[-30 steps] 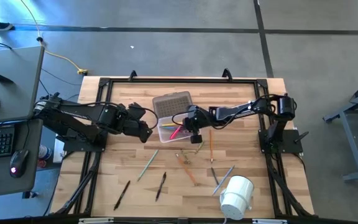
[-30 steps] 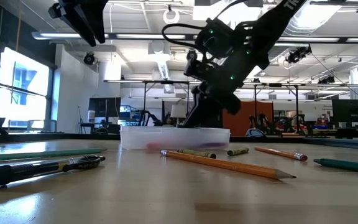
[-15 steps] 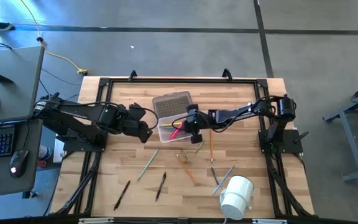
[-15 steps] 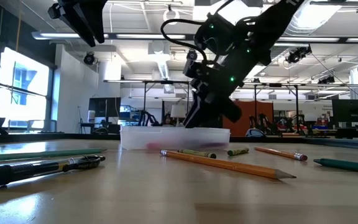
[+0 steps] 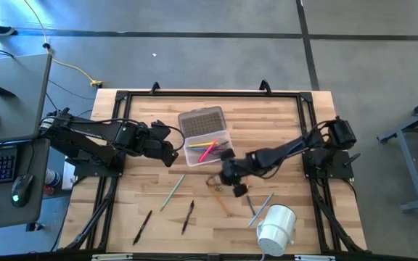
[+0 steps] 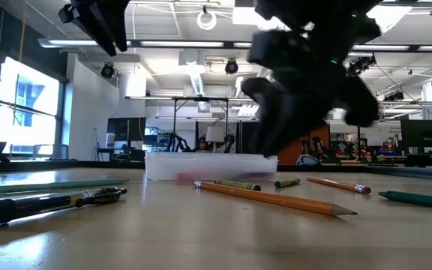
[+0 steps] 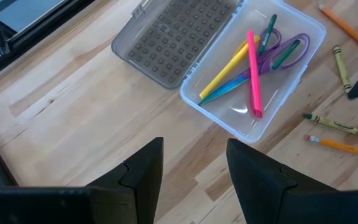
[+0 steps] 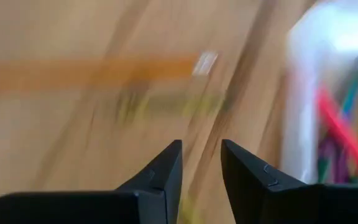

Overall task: Pick & place school supplies into a supply box
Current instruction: Put the right light green crayon into the supply box

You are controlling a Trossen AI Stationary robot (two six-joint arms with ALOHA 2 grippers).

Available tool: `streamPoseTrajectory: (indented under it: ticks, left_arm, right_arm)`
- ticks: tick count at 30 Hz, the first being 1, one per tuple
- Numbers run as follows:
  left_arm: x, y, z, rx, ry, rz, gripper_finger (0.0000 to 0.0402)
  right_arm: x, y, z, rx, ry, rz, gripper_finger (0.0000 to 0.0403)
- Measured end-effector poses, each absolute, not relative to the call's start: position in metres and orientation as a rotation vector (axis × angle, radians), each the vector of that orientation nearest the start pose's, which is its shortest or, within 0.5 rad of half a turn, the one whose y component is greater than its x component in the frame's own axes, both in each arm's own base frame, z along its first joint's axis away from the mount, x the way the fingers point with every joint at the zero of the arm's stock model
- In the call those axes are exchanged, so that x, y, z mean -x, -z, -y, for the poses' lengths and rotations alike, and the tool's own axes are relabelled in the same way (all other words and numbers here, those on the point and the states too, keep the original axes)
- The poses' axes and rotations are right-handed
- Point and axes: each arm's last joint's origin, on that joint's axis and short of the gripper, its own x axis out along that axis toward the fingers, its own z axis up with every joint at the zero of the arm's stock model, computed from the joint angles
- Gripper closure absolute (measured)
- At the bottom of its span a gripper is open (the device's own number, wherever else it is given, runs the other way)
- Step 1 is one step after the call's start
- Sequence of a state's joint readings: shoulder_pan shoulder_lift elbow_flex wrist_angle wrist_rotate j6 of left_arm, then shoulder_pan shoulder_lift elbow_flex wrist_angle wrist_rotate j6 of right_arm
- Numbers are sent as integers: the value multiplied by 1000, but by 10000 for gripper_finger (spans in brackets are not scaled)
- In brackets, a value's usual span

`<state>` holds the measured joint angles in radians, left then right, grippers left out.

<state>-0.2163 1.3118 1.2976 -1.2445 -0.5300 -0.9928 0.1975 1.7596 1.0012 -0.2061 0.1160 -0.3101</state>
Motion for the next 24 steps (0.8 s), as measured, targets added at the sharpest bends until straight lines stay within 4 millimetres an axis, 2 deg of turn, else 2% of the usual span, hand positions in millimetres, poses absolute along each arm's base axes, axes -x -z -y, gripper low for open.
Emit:
streamPoseTrajectory:
  ticks: [3, 6, 14, 24]
  left_arm:
    - [-226, -327, 35, 417, -793, -892, 190]
    - [-227, -328, 35, 423, -789, -881, 190]
    - [-227, -328, 35, 423, -789, -880, 190]
    - [-227, -328, 35, 422, -790, -882, 190]
  right_arm:
    - [-323, -151, -69, 538, -303, -1083, 308]
    - [-317, -146, -66, 549, -356, -1153, 308]
    - [-324, -145, -46, 540, -311, -1114, 308]
    - [-327, -136, -29, 507, -445, -1113, 309]
